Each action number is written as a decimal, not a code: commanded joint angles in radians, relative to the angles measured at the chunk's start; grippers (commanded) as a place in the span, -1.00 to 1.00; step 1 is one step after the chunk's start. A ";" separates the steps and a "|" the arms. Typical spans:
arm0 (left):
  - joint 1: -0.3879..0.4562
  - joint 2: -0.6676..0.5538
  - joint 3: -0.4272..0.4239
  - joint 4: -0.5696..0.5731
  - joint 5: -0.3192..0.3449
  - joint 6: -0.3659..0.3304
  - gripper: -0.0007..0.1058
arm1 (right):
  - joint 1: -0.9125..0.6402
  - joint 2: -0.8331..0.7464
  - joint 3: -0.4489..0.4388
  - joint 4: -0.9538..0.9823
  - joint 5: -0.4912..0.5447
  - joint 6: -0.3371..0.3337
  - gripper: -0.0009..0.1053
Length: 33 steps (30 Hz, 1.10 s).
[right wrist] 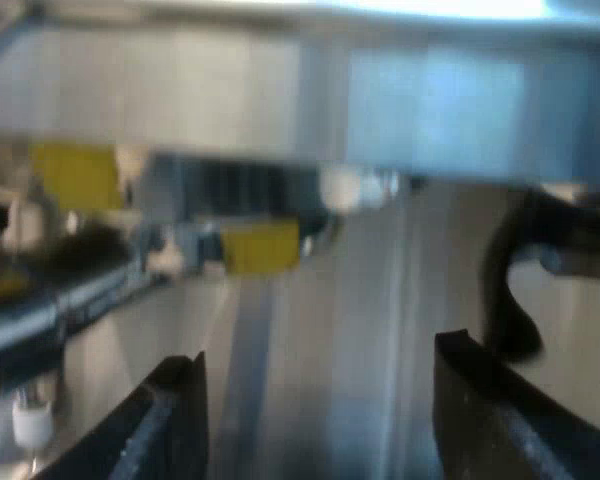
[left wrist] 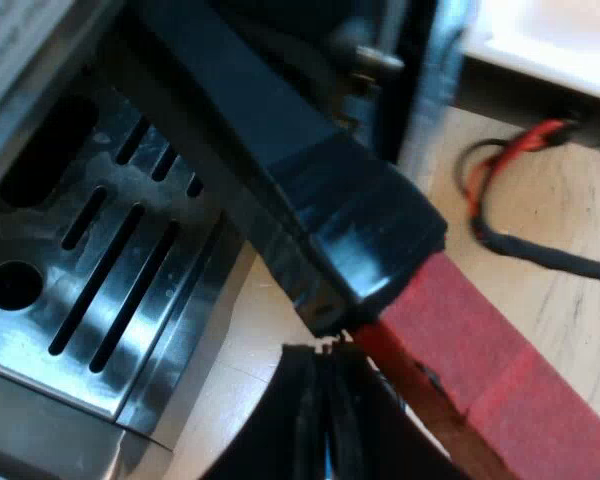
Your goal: Put the handle in the coffee machine
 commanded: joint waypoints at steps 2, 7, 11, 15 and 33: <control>-0.029 -0.012 0.000 0.078 0.177 0.002 -0.97 | 0.001 -0.073 0.074 0.033 0.012 0.006 0.02; -0.029 -0.012 0.000 0.081 0.177 0.002 -0.97 | 0.003 -0.181 0.177 0.119 0.012 0.033 0.02; -0.029 -0.012 0.000 0.081 0.177 0.002 -0.97 | 0.003 -0.314 0.254 0.250 -0.001 0.048 0.02; -0.029 -0.012 0.000 0.081 0.170 -0.003 -0.97 | 0.003 -0.445 0.300 0.368 -0.078 0.087 0.02; -0.068 -0.050 0.000 0.036 0.031 -0.202 -0.98 | 0.135 -0.925 0.312 0.899 -0.290 0.093 0.02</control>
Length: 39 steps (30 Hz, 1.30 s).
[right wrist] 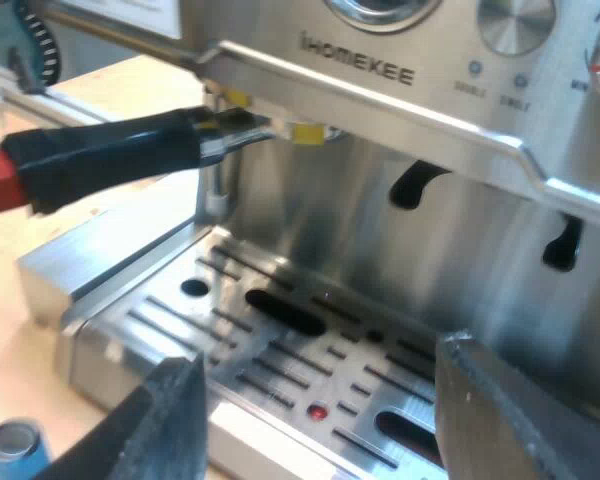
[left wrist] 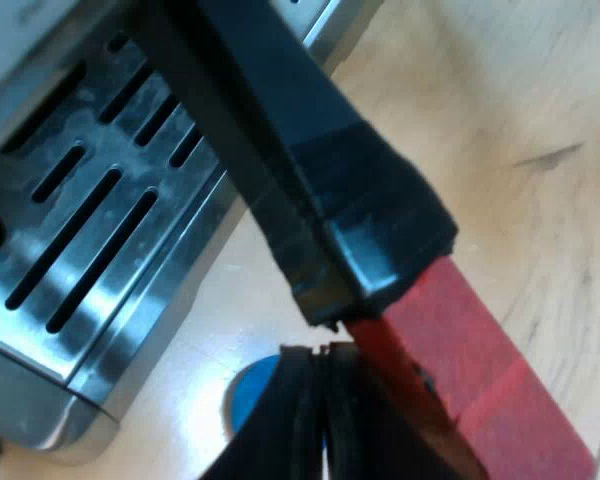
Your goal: Put the handle in the coffee machine
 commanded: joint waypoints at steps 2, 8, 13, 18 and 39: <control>-0.083 -0.075 -0.002 -0.032 0.001 -0.104 -0.98 | 0.023 -0.037 -0.003 0.047 0.000 -0.007 0.02; -0.158 -0.109 -0.002 -0.091 -0.083 -0.281 -0.98 | 0.022 -0.038 -0.003 0.045 0.000 -0.007 0.02; -0.226 -0.109 0.000 -0.085 -0.140 -0.414 -0.98 | 0.022 -0.044 -0.003 0.045 0.000 -0.007 0.02; -0.283 -0.109 0.000 -0.085 -0.286 -0.475 -0.98 | 0.047 -0.075 -0.003 0.045 -0.005 -0.007 0.02; -0.588 -0.106 -0.030 -0.196 -0.408 -0.746 -0.98 | 0.113 -0.323 -0.003 0.340 -0.010 0.023 0.02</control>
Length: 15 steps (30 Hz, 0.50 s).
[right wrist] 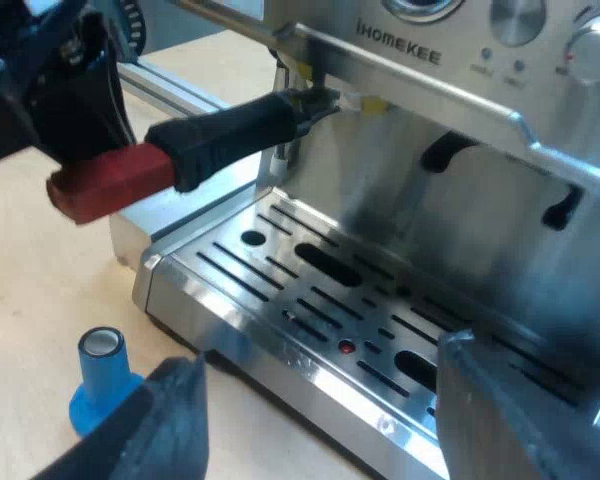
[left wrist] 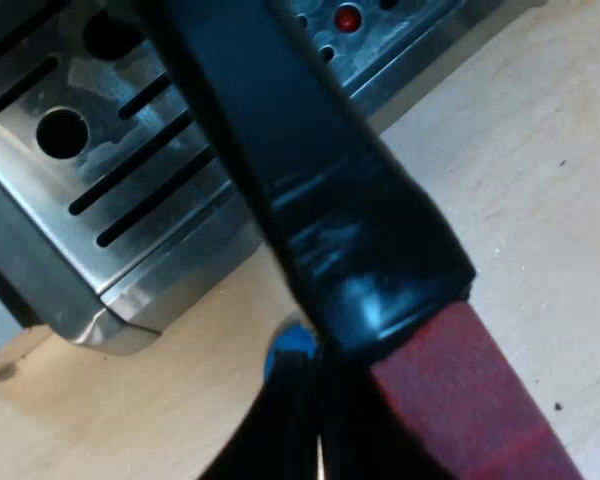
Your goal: Put the handle in the coffee machine
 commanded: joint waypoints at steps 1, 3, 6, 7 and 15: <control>-0.074 0.000 -0.021 -0.091 0.263 -0.029 -0.98 | 0.003 -0.038 -0.003 0.013 -0.014 -0.003 0.02; -0.093 0.007 -0.021 -0.108 0.267 -0.029 -0.98 | 0.003 -0.052 -0.003 0.013 -0.045 -0.003 0.02; -0.109 0.014 -0.021 -0.128 0.272 -0.029 -0.98 | 0.003 -0.065 -0.003 0.030 -0.108 -0.003 0.02; -0.112 0.018 -0.021 -0.134 0.275 -0.029 -0.98 | 0.003 -0.067 -0.003 0.042 -0.133 0.000 0.02; -0.144 0.037 -0.028 -0.226 0.286 -0.029 -0.98 | 0.003 -0.067 -0.003 0.076 -0.161 0.013 0.02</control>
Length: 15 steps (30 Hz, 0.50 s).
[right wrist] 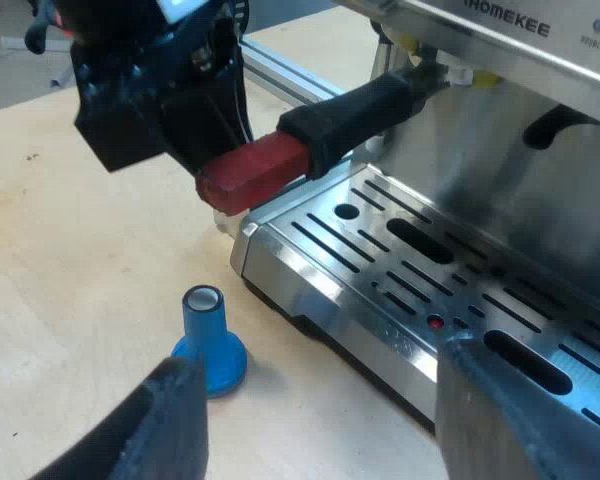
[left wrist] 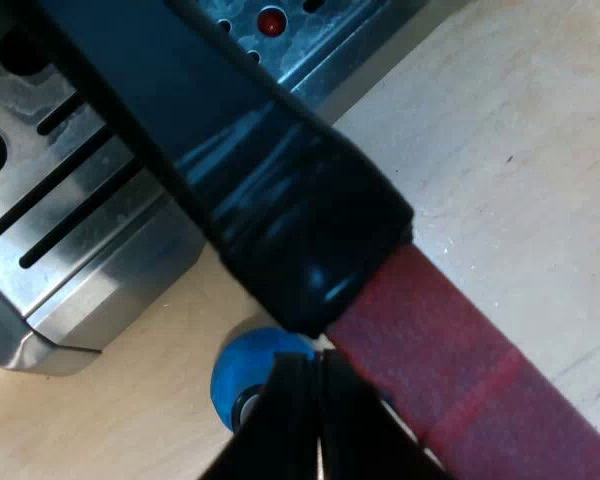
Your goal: Put the handle in the coffee machine
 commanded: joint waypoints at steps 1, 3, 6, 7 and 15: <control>-0.063 0.012 -0.031 -0.206 0.293 0.003 -0.98 | 0.003 -0.007 -0.003 -0.001 -0.005 -0.002 0.02; -0.063 0.012 -0.041 -0.207 0.293 0.003 -0.98 | 0.003 -0.007 -0.003 -0.001 -0.005 -0.002 0.02; -0.063 0.012 -0.043 -0.168 0.293 0.011 -0.98 | 0.003 -0.007 -0.003 -0.001 -0.005 -0.002 0.02; -0.063 0.012 -0.043 -0.133 0.293 0.022 -0.98 | 0.003 -0.007 -0.003 -0.001 -0.005 -0.002 0.02; 0.006 -0.034 -0.043 0.047 0.201 0.167 -0.98 | 0.003 -0.007 -0.003 -0.001 -0.005 -0.002 0.02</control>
